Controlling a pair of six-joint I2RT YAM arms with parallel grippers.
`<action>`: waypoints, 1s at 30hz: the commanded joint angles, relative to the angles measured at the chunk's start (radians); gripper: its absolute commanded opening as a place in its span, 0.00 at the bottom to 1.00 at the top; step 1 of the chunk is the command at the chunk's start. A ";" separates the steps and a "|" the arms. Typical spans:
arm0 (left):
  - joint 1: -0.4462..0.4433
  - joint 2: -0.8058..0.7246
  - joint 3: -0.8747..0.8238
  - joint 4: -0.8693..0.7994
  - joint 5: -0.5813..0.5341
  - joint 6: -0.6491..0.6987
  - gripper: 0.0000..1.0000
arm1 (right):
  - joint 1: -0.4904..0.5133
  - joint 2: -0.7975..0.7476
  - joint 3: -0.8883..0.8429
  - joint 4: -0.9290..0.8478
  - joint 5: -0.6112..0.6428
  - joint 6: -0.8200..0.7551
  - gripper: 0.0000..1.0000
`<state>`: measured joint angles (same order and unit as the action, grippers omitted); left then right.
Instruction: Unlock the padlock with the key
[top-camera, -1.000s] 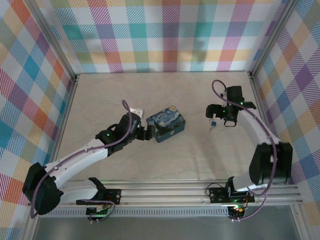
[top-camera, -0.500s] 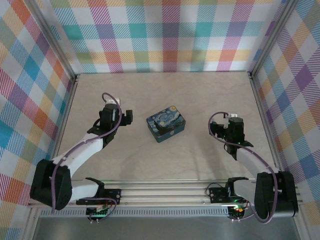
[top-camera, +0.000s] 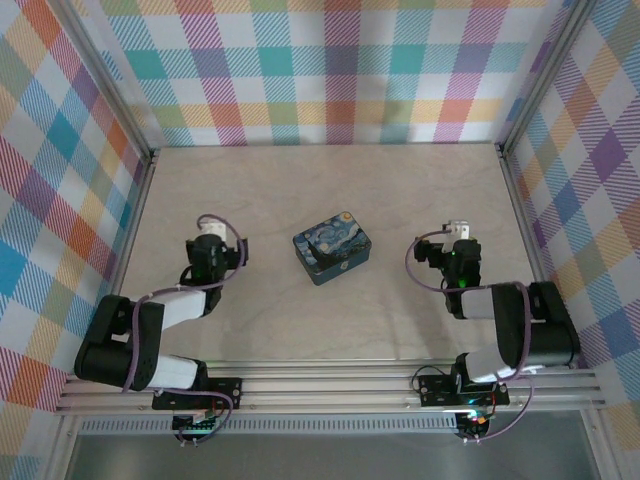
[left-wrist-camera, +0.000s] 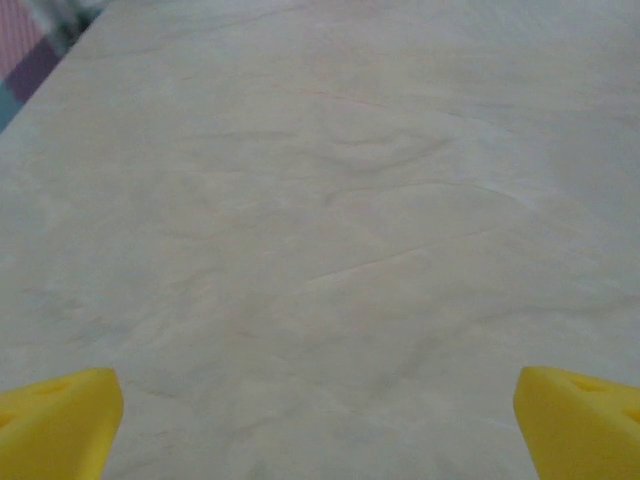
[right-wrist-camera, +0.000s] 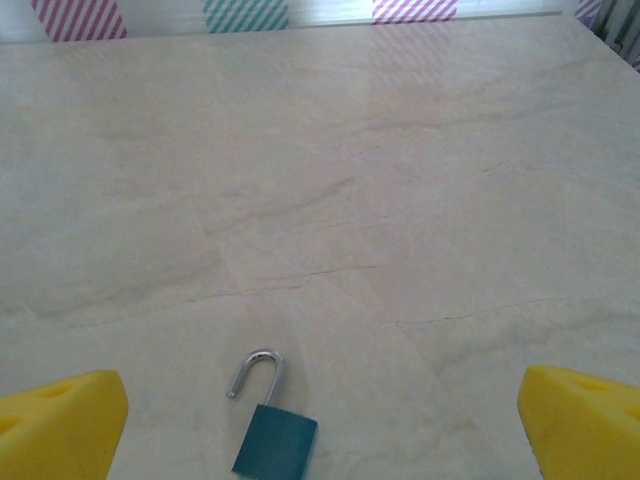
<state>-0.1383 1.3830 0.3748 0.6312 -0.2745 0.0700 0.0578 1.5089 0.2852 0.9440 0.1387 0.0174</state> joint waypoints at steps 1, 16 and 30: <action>0.071 0.026 -0.064 0.245 0.092 -0.079 1.00 | -0.009 0.016 -0.012 0.137 -0.026 -0.005 1.00; 0.072 0.184 0.047 0.179 0.182 -0.043 1.00 | -0.033 0.026 0.106 -0.077 -0.032 0.018 1.00; 0.072 0.183 0.047 0.177 0.182 -0.042 1.00 | -0.031 0.027 0.109 -0.079 -0.034 0.014 1.00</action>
<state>-0.0692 1.5745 0.4114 0.7956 -0.1047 0.0265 0.0319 1.5349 0.3862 0.8536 0.1158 0.0216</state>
